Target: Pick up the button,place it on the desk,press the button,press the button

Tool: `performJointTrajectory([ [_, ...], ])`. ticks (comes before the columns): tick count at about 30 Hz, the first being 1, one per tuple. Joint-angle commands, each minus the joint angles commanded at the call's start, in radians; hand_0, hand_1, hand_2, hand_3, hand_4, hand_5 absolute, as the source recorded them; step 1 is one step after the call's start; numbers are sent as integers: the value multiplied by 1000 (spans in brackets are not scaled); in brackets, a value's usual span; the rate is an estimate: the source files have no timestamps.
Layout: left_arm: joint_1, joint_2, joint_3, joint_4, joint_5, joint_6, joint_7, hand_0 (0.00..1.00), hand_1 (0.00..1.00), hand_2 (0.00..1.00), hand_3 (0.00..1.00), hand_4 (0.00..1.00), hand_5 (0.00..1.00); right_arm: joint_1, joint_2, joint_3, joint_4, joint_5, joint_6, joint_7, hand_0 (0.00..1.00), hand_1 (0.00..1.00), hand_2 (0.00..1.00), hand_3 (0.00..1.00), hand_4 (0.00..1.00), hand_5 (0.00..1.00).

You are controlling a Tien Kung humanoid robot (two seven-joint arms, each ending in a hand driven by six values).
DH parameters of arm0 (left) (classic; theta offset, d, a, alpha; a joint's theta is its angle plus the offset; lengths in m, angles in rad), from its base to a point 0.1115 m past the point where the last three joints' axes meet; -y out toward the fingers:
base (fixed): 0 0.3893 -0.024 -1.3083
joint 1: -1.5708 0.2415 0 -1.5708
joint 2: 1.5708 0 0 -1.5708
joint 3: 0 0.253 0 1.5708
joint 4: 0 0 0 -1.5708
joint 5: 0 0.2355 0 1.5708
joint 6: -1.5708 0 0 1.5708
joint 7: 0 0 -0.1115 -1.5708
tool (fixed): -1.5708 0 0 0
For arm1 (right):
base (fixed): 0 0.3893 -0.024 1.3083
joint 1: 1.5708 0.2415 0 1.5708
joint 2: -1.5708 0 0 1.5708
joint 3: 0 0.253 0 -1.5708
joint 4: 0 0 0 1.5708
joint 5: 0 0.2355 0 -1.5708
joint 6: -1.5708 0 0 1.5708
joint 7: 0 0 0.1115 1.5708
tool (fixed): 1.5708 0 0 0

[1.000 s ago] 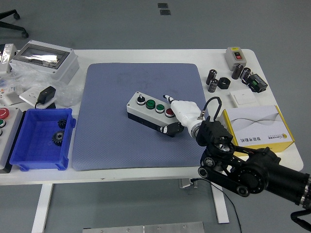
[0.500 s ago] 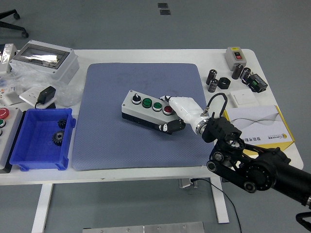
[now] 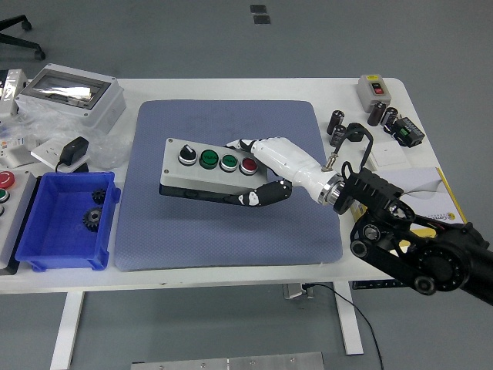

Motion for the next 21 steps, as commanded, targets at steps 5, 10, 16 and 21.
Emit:
performJointTrajectory([
  [5, 0, -3, 3, 0, 1, 0, 1, 672, 557, 509, 563, 324, 26, -8, 9, -17, -49, -83, 31, -47, 167, 314, 285, 210, 2, 2],
  [10, 1, -4, 4, -2, 1, 0, 7, 672, 559, 509, 564, 329, 30, -30, 50, -23, -116, -124, -2, -76, 199, 325, 305, 202, 2, 2],
  [16, 0, -6, 2, -1, 3, 0, 4, 672, 560, 509, 564, 333, 36, -35, 70, -34, -146, -131, -31, -67, 228, 346, 311, 200, 2, 2],
  [21, 0, -7, 3, -2, 0, 1, 7, 672, 560, 509, 564, 337, 43, -23, 73, -43, -154, -125, -36, -53, 226, 348, 308, 204, 2, 2],
])
